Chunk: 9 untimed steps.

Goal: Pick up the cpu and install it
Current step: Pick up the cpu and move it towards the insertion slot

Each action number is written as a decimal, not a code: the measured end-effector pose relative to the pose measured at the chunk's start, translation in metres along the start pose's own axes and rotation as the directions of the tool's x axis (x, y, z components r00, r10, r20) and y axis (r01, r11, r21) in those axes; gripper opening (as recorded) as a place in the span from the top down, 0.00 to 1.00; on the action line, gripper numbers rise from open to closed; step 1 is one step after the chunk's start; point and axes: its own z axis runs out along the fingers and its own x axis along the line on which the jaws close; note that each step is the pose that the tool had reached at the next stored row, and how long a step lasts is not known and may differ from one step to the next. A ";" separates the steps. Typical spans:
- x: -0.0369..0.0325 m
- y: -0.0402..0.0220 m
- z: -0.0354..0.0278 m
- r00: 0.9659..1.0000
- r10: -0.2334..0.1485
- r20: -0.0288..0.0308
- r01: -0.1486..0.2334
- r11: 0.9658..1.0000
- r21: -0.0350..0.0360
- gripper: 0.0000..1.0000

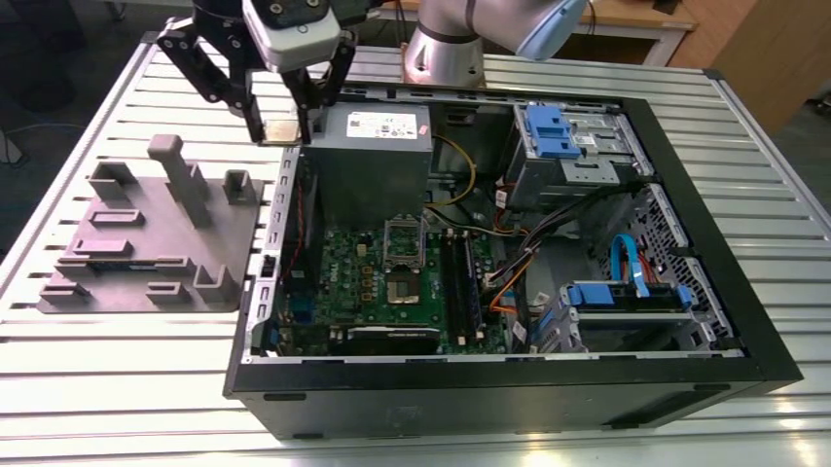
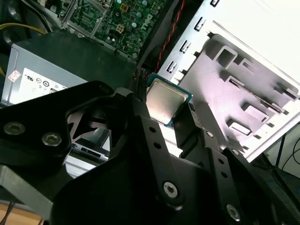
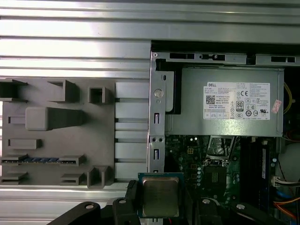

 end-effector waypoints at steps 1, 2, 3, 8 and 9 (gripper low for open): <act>-0.0008 0.0000 0.0000 1.000 0.000 0.000 0.000 1.000 0.000 0.53; -0.0016 0.0000 0.0000 1.000 0.000 0.000 0.000 1.000 0.000 0.53; -0.0026 0.0000 0.0000 1.000 0.000 0.000 0.000 1.000 0.000 0.53; -0.0067 0.0000 0.0001 1.000 0.000 0.000 0.000 1.000 0.000 0.53; -0.0074 0.0000 0.0001 1.000 0.000 0.000 0.000 1.000 0.000 0.53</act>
